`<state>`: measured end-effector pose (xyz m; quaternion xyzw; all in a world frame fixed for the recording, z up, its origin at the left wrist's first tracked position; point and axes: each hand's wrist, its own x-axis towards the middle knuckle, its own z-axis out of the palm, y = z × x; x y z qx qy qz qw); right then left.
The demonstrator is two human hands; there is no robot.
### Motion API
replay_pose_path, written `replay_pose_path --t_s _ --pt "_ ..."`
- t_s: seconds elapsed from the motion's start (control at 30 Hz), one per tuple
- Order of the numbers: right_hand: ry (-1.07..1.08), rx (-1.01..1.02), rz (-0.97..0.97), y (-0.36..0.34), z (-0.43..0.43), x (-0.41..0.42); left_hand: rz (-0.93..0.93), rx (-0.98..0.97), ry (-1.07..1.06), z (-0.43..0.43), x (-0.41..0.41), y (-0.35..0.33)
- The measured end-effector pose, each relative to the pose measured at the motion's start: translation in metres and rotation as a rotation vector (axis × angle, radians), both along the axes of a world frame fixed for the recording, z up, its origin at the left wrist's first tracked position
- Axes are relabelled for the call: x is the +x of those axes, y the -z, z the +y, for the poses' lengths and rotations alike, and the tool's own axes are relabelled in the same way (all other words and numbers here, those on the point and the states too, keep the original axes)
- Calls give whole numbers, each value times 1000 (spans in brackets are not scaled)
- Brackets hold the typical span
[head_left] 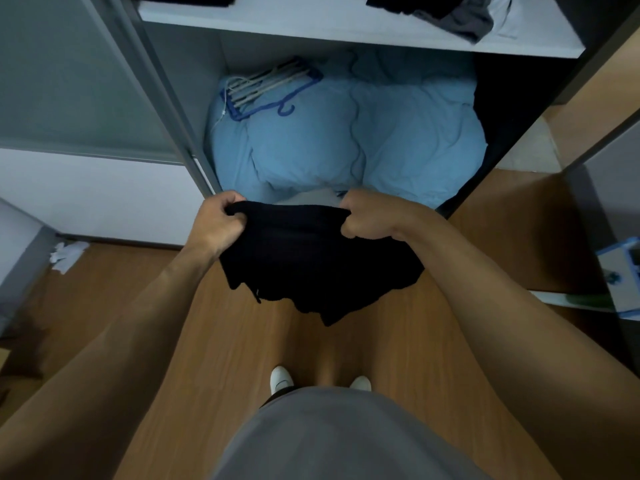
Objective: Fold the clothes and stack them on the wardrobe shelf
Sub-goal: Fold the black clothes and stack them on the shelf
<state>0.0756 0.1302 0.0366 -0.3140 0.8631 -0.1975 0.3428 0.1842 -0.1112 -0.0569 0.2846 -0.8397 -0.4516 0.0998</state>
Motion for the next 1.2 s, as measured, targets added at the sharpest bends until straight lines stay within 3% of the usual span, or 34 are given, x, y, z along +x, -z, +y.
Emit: replay_pose_path --t_s 0.2,0.43,0.57,0.73,0.83,0.93,1.0,1.1,1.2 --pt "9 2 -212 -12 -6 7 -45 77 119 21 -13 -13" --pt "15 -124 -279 -35 -18 13 -40 130 190 54 -32 -26" --pt "32 -178 -318 -40 -15 10 49 413 110 77 -21 -36" --pt "84 -266 -425 -37 -10 6 -83 680 194 88 1 -28" --pt "192 -314 -469 -28 -6 0 -14 934 215 91 7 -15" --pt "355 -370 -492 -23 -1 -7 5 1090 369 89 17 -7" --pt "433 -392 -518 -22 2 -11 -81 1016 445 89 21 -4" --pt "552 -422 -569 -23 6 -15 -189 747 481 94 17 -6" --pt "793 -710 -677 -21 10 -26 -164 719 366 94 12 -5"
